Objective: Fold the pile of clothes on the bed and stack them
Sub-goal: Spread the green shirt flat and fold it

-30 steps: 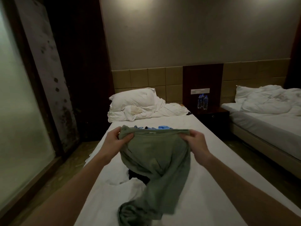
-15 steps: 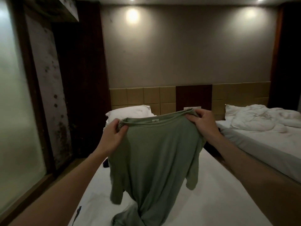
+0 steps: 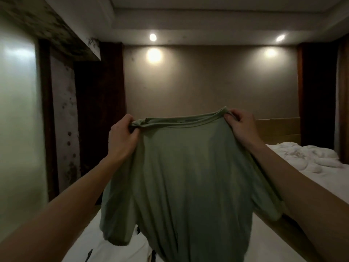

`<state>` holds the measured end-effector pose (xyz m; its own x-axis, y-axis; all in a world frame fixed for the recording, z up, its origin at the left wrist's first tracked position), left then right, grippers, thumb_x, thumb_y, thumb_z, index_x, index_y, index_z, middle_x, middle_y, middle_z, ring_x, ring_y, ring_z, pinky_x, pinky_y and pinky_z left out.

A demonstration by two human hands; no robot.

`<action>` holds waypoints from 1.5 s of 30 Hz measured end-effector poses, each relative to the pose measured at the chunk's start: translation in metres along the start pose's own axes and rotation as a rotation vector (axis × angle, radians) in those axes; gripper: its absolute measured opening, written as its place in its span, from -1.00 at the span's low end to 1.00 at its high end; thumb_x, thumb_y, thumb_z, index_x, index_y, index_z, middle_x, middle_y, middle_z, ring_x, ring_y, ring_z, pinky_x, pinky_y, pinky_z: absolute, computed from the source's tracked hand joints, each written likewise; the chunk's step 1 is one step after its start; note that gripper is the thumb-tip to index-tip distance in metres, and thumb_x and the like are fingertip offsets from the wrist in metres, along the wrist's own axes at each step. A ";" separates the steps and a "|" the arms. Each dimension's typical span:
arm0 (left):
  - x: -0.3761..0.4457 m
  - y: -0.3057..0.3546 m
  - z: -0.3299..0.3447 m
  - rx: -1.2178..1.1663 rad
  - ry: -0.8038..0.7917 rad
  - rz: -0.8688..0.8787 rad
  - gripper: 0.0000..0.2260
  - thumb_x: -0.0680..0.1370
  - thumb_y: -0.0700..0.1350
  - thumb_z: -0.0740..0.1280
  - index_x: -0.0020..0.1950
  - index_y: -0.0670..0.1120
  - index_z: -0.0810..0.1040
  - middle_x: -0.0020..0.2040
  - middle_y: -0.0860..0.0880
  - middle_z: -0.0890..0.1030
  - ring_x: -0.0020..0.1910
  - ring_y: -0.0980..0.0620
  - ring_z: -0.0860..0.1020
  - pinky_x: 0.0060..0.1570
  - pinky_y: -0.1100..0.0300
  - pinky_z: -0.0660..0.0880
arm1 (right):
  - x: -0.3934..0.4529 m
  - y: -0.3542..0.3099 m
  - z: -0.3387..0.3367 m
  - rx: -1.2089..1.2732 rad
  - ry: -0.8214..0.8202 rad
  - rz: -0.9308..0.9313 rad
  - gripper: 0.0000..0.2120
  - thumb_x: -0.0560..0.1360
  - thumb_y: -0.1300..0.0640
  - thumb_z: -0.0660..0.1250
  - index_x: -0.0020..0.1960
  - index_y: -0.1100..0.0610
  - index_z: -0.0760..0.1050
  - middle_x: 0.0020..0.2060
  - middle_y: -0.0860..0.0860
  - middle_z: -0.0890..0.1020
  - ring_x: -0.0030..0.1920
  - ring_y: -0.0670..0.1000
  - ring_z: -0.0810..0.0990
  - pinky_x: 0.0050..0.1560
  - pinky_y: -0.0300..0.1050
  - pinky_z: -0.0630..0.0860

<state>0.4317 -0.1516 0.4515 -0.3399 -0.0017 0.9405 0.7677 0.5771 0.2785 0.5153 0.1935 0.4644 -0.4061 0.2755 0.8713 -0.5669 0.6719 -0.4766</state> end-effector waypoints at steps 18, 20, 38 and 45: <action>-0.089 -0.201 0.278 0.474 -0.573 -0.071 -0.45 0.53 0.38 0.08 -0.12 -0.04 0.62 -0.10 -0.11 0.63 0.00 -0.15 0.46 0.00 -0.03 0.33 | -0.031 0.292 0.146 -0.250 -0.239 0.387 -0.87 0.52 0.06 0.42 -0.02 0.09 0.69 -0.17 -0.05 0.67 -0.12 -0.09 0.60 -0.03 -0.17 0.47; -0.118 -0.237 0.331 0.482 -0.673 -0.172 -0.52 0.54 0.36 0.06 -0.13 0.04 0.57 -0.13 -0.07 0.58 0.05 -0.15 0.43 0.10 -0.07 0.30 | -0.043 0.351 0.185 -0.285 -0.274 0.448 -0.87 0.51 0.07 0.43 -0.05 0.13 0.68 -0.17 0.01 0.69 -0.11 -0.03 0.61 -0.05 -0.14 0.47; -0.356 -0.397 0.510 0.454 -0.928 -0.308 -0.64 0.49 0.24 0.31 0.06 -0.03 0.49 0.04 -0.04 0.52 0.07 -0.09 0.43 0.07 0.02 0.31 | -0.263 0.628 0.319 -0.768 -0.775 0.576 -0.74 0.61 0.01 0.22 0.16 0.19 0.47 0.10 0.17 0.52 0.08 0.19 0.42 0.08 0.10 0.39; -0.328 -0.374 0.421 0.386 -0.677 -0.427 -0.63 0.49 -0.13 0.37 0.27 -0.19 0.48 0.28 -0.16 0.46 0.25 -0.16 0.43 0.27 -0.07 0.36 | -0.249 0.585 0.256 -0.850 -0.859 0.830 -0.53 0.65 -0.04 0.05 0.48 0.17 0.26 0.43 0.16 0.37 0.42 0.20 0.32 0.45 0.17 0.18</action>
<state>0.0272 -0.0226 -0.0429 -0.8974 0.1331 0.4206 0.3071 0.8730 0.3788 0.1013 0.3425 -0.0615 -0.8634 0.4958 -0.0933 0.4976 0.8063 -0.3199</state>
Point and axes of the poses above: each hand's wrist, its own x-axis towards the middle knuckle, its own z-axis out of the palm, y = z × x, the point moved 3 cm from there along x, towards the middle knuckle
